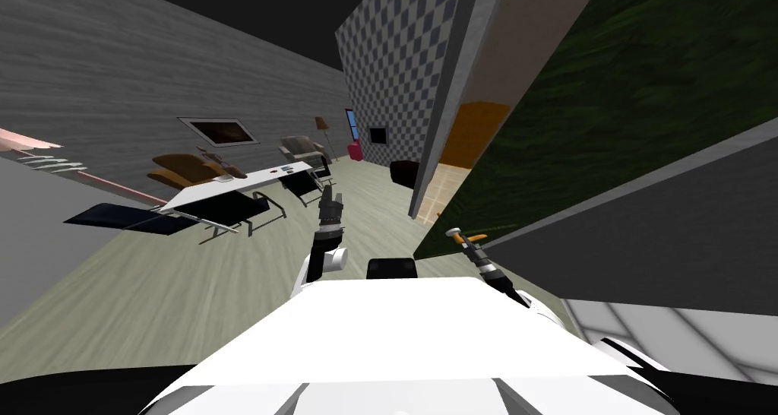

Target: Pull the door open

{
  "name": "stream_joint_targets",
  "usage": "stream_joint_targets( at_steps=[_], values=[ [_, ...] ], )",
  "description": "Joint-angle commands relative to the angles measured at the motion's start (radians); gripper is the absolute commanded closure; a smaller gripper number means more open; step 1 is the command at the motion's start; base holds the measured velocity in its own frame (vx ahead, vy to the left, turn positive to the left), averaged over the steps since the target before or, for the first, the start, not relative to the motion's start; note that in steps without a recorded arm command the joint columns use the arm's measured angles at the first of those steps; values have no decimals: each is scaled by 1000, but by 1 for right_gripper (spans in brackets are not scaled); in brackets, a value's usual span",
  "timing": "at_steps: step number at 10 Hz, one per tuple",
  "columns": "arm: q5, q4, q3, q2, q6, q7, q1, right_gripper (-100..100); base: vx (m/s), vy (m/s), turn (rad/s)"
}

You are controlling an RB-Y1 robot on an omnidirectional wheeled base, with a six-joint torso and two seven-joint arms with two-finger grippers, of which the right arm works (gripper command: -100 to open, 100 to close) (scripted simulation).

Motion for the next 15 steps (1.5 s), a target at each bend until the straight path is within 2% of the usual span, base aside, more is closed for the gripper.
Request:
stream_joint_targets(
  at_steps=[1,3,12,14,15],
  values=[
    [-5,8,-2,-8,-9,0,0,100,-171,-76,141],
    [-1,18,8,0,-15,-5,-3,100,-101,-40,89],
    [-14,64,25,-13,-63,-12,-12,100,-205,-87,168],
    [-16,72,28,-15,-71,-13,-13,100,-183,-51,112],
    [-12,59,32,-7,-64,-12,-10,100,-72,-14,27]
  ],
)
